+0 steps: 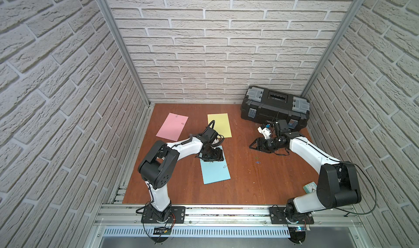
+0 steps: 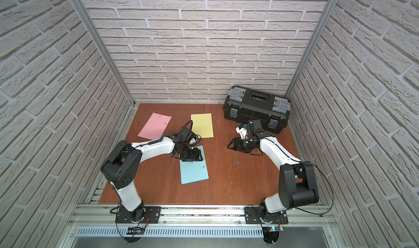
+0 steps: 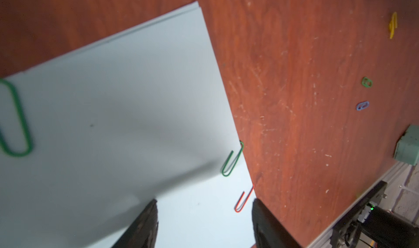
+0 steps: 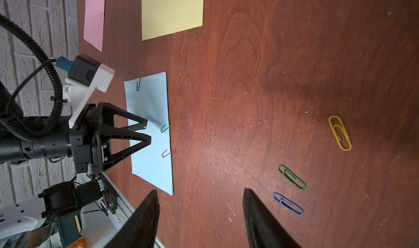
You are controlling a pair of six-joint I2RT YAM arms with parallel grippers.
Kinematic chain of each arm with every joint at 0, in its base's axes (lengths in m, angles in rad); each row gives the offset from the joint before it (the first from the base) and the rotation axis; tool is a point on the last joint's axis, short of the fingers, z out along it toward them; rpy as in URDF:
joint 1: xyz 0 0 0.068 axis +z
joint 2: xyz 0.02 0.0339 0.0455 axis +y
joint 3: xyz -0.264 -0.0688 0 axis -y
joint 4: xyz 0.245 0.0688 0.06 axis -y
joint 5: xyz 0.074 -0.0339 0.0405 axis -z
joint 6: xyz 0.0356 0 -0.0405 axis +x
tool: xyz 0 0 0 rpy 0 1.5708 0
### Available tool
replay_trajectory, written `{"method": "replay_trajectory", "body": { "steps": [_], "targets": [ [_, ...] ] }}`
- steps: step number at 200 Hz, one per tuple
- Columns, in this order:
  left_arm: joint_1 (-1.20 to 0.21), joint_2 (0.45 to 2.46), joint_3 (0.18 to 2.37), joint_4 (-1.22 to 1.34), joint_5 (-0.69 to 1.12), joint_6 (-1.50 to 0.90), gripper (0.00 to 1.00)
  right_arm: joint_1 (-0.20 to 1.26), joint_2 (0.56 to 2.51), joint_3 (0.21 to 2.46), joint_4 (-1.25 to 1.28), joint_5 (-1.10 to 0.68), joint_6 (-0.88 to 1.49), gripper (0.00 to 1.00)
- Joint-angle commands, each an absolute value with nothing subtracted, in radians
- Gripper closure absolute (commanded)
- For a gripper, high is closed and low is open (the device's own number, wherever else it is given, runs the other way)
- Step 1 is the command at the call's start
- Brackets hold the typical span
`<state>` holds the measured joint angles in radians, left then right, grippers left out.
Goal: Unclip the paperclips from the documents
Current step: Move the document to the center of the board.
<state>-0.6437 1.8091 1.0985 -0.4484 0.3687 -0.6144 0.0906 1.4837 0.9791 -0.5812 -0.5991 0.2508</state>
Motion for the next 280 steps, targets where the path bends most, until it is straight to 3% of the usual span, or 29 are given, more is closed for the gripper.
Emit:
{"method": "replay_trajectory", "body": {
  "steps": [1,81,142,212,280],
  "targets": [
    [-0.655,1.847,1.125,-0.506,0.393,-0.554,0.35,0.099,1.470,0.979,-0.574,-0.603,0.239,0.40],
    [-0.616,1.596,0.983,-0.337,0.469,-0.626,0.29,0.146,1.505,0.946,-0.505,-0.614,0.265,0.39],
    [-0.508,1.437,0.789,-0.378,0.348,-0.675,0.28,0.211,1.556,0.953,-0.455,-0.612,0.282,0.38],
    [-0.482,1.549,0.730,-0.305,0.416,-0.666,0.27,0.256,1.585,0.971,-0.438,-0.617,0.290,0.38],
    [-0.548,1.686,0.832,-0.268,0.493,-0.668,0.28,0.298,1.606,0.964,-0.403,-0.609,0.315,0.38]
  ]
}}
